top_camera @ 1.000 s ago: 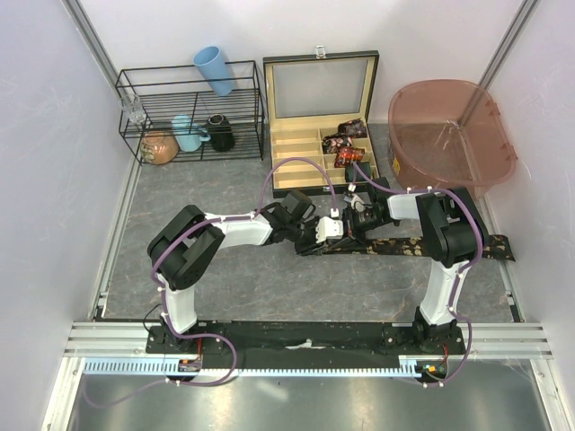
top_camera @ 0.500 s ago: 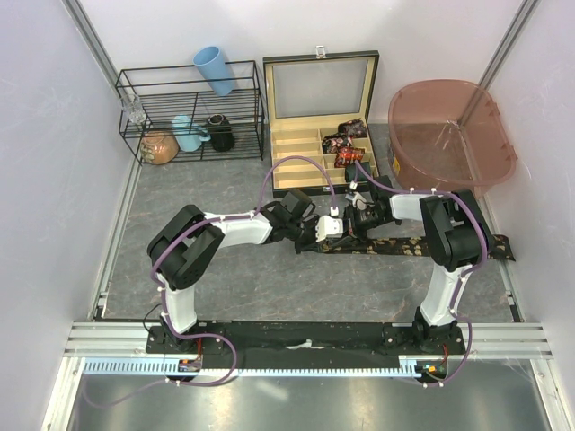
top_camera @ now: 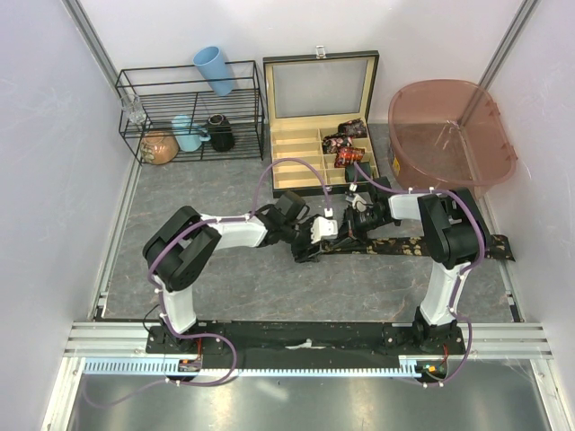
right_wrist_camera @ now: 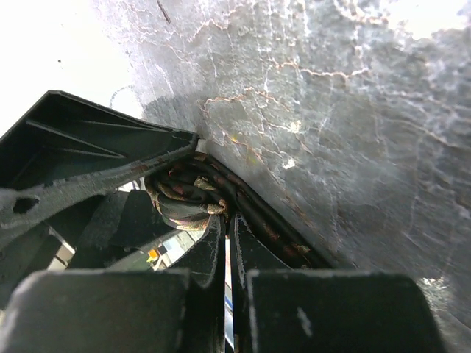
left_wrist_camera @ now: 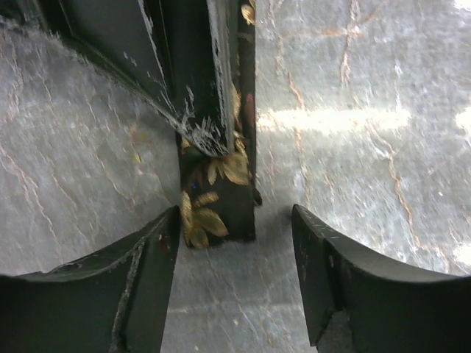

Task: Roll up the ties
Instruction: Roll the tie at the center of the board.

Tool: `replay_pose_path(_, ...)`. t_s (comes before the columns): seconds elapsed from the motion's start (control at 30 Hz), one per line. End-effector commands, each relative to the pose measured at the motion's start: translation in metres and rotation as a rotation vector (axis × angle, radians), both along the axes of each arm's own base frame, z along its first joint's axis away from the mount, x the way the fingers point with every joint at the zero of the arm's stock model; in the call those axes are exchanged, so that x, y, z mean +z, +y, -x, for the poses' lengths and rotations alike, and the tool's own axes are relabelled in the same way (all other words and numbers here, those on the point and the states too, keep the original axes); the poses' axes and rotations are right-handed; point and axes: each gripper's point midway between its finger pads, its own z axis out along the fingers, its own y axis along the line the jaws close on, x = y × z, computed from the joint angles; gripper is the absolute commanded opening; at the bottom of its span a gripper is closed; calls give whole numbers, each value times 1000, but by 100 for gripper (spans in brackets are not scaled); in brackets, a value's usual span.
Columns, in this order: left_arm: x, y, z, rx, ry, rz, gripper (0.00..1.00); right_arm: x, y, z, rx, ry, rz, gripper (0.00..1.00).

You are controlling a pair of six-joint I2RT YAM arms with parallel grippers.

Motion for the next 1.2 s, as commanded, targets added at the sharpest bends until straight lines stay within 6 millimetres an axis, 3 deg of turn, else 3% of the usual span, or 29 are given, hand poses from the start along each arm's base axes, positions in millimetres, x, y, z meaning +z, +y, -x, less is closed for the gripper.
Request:
replay_pose_path(0.0, 29, -5, -3, 11, -8, 148, 68, -40, -24, 2, 8, -17, 195, 0)
replay_pose_path(0.2, 40, -6, -7, 20, 42, 298, 68, -48, -35, 3, 32, -23, 264, 0)
replay_pose_path(0.5, 37, -15, -5, -26, 31, 377, 69, -61, -47, 3, 49, -3, 348, 0)
replay_pose_path(0.87, 18, -34, -11, 8, 4, 263, 62, -62, -41, 7, 67, 19, 303, 0)
replay_pose_path(1.07, 12, -35, -11, 20, 15, 209, 41, -62, -38, 8, 72, 24, 276, 0)
replay_pose_path(1.13, 8, -28, -6, 24, 21, 194, 50, -62, -38, 8, 73, 19, 279, 0)
replay_pose_path(1.17, 15, -26, -8, 31, -5, 214, 61, -62, -38, 8, 72, 21, 281, 0)
